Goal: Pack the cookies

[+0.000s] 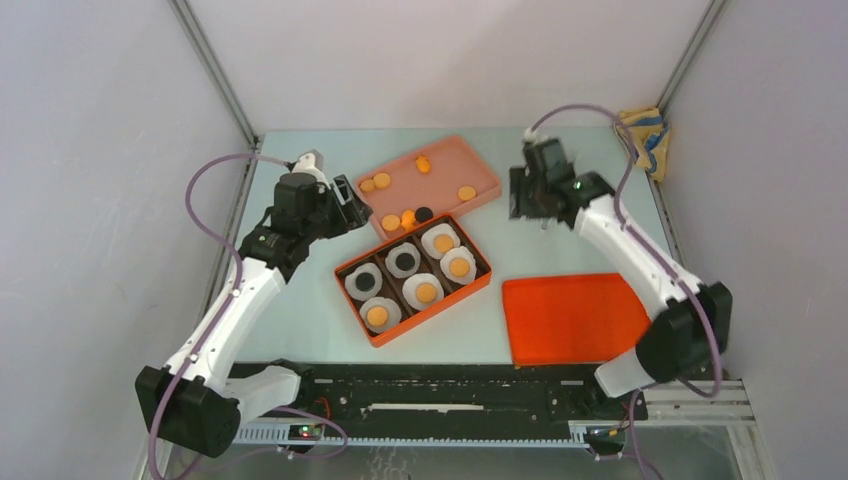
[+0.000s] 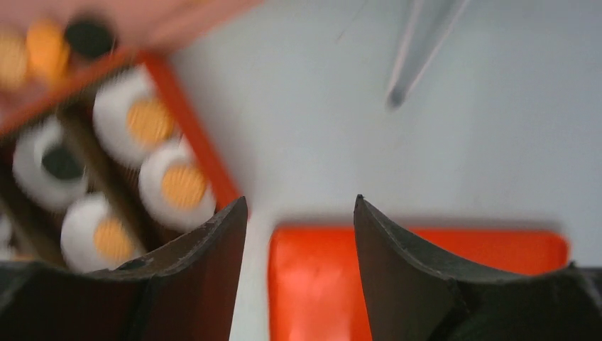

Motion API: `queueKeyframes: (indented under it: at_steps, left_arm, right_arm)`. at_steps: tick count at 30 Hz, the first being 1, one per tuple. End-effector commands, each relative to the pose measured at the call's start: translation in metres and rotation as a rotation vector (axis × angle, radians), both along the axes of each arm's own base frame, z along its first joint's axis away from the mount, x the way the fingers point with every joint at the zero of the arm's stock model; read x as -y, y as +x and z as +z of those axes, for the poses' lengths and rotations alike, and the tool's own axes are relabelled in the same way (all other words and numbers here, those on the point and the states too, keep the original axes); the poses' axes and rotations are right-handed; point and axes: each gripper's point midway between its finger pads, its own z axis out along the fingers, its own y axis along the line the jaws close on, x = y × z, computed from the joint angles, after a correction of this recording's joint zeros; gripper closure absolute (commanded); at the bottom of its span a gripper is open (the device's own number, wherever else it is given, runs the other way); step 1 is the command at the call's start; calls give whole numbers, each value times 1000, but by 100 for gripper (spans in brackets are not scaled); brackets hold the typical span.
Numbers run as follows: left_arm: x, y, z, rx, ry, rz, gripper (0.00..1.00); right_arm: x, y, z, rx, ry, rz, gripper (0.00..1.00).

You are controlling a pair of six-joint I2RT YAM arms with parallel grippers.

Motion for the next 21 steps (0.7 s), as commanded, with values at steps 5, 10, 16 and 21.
queueKeyframes:
  at_steps: [5,10,16,21]
  left_arm:
    - [10,-2,29,79,0,-31,28]
    - [12,-3,35,91,-14,-35,28]
    - [7,-12,38,101,-7,-27,28]
    - [0,-15,37,105,12,-5,28]
  right_arm:
    - [-54,-167,-106,-343,33,141,37]
    - [-65,-203,-138,-413,22,167,37]
    - [-65,-219,-180,-501,-54,169,59]
    - [-62,-227,-201,-550,-103,140,75]
